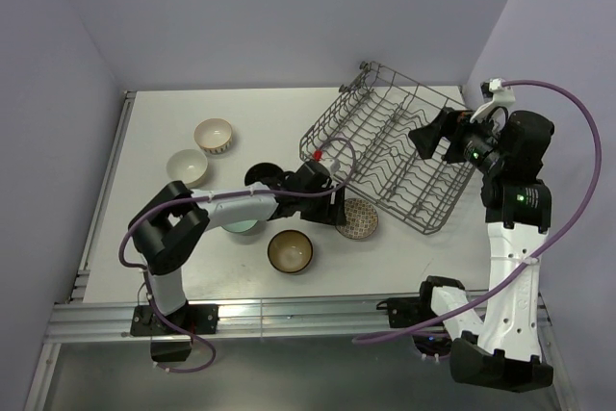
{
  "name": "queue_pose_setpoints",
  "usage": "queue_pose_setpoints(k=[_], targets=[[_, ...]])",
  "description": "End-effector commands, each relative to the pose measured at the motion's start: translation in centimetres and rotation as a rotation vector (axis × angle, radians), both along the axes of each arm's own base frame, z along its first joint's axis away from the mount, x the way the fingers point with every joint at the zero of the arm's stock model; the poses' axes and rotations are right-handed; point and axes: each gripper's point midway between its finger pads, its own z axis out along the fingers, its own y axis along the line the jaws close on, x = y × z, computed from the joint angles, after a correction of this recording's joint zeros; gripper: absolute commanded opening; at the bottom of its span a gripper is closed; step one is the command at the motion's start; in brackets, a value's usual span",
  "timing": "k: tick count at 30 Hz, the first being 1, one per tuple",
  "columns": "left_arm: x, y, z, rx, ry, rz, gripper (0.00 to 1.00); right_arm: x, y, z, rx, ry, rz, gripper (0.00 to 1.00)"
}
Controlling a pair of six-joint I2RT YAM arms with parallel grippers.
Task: Load the bowls into the dish rack
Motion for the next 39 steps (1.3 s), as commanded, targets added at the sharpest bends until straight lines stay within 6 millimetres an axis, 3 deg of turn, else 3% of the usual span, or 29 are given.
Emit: queue_pose_setpoints(k=[1, 9, 13, 22, 26, 29, 34, 37, 39], targets=[[0.7, -1.8, 1.0, -0.053, -0.024, 0.013, 0.72, 0.6, -0.3, 0.7, -0.021, -0.054, -0.007, 1.0], [0.9, -1.4, 0.1, -0.033, -0.033, 0.024, 0.6, 0.8, -0.3, -0.1, -0.015, -0.044, 0.0, 1.0], [0.4, -1.1, 0.5, -0.044, -0.009, 0.008, 0.41, 0.7, -0.1, -0.2, -0.016, -0.05, 0.011, 1.0], [0.4, 0.0, 1.8, -0.05, -0.024, -0.021, 0.2, 0.5, 0.3, -0.8, -0.008, -0.044, 0.037, 1.0], [0.0, 0.2, 2.1, -0.046, -0.035, -0.066, 0.03, 0.4, 0.3, -1.1, -0.014, -0.04, 0.036, 1.0], [-1.1, 0.0, 3.1, -0.093, -0.026, -0.134, 0.0, 0.5, -0.1, -1.3, -0.019, -0.038, 0.015, 1.0], [-1.3, -0.7, 8.2, -0.21, -0.049, -0.212, 0.0, 0.3, 0.3, -1.1, -0.012, -0.036, 0.037, 1.0], [-0.1, -0.5, 12.8, -0.321, -0.072, -0.219, 0.0, 0.2, 0.5, -0.4, 0.005, -0.054, 0.034, 1.0], [1.3, 0.0, 14.9, -0.365, -0.083, -0.199, 0.0, 0.4, 0.2, 0.4, 0.021, -0.069, 0.007, 1.0]])
